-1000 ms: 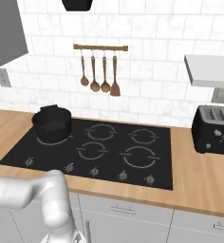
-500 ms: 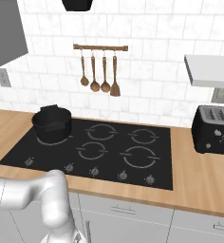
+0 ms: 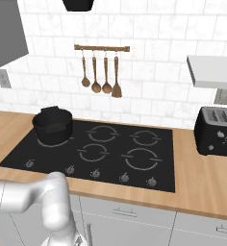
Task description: Pick the kettle from the counter and place it on a stove burner. Then turn the burner on.
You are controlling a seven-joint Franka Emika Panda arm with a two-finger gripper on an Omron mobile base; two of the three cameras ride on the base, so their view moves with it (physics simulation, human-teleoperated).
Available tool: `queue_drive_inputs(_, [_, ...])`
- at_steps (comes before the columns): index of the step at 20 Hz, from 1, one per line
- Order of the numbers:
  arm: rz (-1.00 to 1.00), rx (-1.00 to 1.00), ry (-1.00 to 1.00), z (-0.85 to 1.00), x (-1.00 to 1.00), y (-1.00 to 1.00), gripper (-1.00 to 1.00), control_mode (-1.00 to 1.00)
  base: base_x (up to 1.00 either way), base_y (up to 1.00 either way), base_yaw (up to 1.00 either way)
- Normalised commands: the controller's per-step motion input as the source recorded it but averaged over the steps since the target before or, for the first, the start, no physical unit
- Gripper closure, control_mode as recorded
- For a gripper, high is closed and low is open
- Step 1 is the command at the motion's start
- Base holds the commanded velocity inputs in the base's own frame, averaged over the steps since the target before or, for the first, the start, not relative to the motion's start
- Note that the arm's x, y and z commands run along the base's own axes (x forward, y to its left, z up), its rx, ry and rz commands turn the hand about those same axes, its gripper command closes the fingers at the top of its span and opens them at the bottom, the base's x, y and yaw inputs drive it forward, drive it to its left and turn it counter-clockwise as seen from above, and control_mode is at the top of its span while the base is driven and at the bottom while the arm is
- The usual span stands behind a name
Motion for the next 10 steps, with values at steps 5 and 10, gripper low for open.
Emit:
queue_drive_inputs(5, [-0.01,-0.02,-0.64,0.21,-0.75,-0.73,1.00,-1.00,0.00,0.00,0.00])
queue_drive_inputs(10, [-0.02,-0.03,-0.91,0.44,-0.89,-1.00,1.00,-1.00,0.00,0.00,0.00])
